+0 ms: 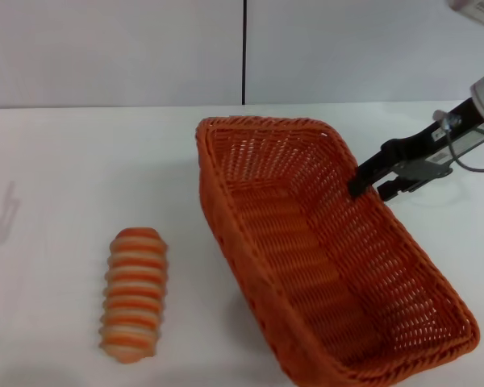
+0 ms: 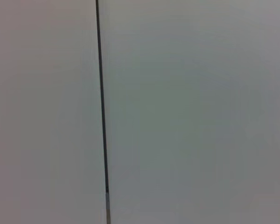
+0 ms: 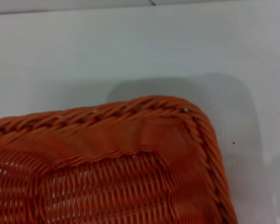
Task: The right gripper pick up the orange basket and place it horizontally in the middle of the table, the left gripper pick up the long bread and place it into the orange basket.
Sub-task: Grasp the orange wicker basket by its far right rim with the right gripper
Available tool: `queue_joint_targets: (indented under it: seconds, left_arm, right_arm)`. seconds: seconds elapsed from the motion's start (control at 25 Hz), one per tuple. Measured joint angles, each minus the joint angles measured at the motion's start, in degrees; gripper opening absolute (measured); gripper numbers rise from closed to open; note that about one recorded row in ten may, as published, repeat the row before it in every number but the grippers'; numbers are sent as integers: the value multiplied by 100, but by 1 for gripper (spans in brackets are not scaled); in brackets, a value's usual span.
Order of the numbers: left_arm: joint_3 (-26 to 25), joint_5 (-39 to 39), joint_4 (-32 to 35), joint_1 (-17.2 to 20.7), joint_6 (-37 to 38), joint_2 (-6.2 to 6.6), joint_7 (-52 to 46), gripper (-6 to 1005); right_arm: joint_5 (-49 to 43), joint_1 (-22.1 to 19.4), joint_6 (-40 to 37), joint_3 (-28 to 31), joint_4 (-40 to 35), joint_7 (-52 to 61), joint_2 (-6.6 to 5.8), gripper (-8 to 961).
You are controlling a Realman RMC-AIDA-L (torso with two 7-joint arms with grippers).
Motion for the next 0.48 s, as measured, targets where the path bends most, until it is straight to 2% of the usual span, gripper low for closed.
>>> queue_joint_targets:
  seconds: [0.16, 0.48]
  left_arm:
    - [-23, -2, 58, -7, -3, 0, -1, 717]
    - [-89, -10, 87, -83, -58, -1, -1, 716]
  right_arm:
    - [-40, 30, -103, -14, 4, 63, 69, 587]
    - [-67, -3, -14, -22, -201, 169, 47, 581]
